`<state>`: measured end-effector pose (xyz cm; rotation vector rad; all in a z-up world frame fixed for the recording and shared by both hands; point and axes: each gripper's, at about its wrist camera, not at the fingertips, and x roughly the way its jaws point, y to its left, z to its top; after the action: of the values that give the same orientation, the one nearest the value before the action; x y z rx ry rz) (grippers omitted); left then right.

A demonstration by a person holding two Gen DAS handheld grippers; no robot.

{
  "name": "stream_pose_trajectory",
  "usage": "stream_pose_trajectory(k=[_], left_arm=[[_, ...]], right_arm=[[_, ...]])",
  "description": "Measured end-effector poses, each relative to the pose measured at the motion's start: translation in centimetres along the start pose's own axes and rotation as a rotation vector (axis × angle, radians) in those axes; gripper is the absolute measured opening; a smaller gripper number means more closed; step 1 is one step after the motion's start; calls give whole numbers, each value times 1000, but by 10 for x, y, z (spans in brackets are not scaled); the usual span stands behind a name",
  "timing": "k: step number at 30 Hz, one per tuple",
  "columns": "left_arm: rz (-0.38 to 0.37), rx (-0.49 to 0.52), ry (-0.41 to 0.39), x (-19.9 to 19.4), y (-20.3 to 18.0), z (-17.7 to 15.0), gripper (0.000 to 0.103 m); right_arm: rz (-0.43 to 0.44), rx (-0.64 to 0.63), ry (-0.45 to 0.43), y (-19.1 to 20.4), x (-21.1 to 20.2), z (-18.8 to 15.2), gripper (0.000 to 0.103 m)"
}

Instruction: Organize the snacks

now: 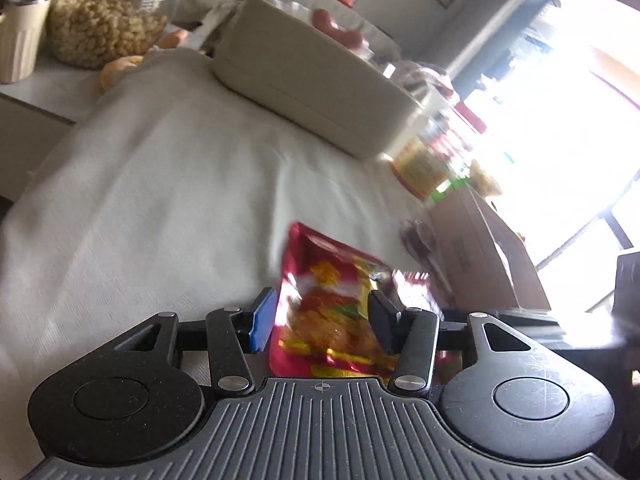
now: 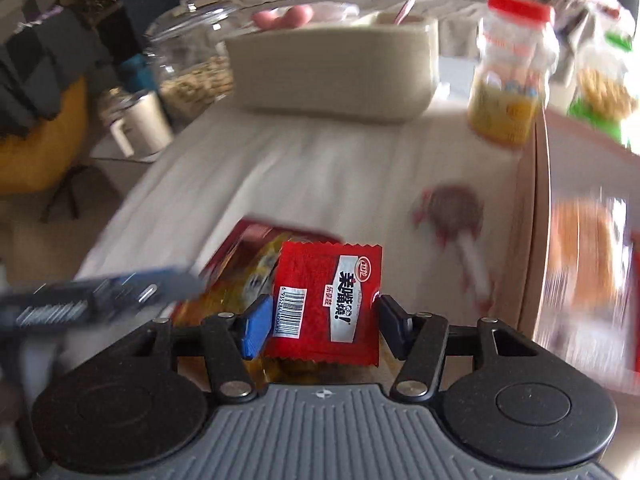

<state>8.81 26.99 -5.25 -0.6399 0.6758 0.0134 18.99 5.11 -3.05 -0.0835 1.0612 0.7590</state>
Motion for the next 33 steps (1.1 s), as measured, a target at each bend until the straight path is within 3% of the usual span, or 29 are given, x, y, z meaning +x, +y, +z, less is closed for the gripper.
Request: stream_pose_trajectory(k=[9, 12, 16, 21, 24, 25, 27, 33], left_arm=[[-60, 54, 78, -11, -26, -30, 55], [-38, 67, 55, -13, -31, -30, 55], [11, 26, -4, -12, -24, -18, 55], [44, -27, -30, 5, -12, -4, 55], [37, -56, -43, 13, -6, 0, 54], [31, -59, -48, 15, -5, 1, 54], [22, -52, -53, 17, -5, 2, 55], [-13, -52, -30, 21, -7, 6, 55]], right_arm=[[53, -13, 1, -1, -52, -63, 58], [49, -29, -14, -1, -65, -66, 62], [3, -26, -100, -2, -71, -60, 62], [-19, 54, -155, -3, -45, -32, 61], [-70, 64, -136, -1, -18, -14, 40], [-86, 69, -120, -1, -8, -11, 37], [-70, 97, -85, -5, 4, -11, 36], [-22, 86, -90, -1, 3, -21, 36]])
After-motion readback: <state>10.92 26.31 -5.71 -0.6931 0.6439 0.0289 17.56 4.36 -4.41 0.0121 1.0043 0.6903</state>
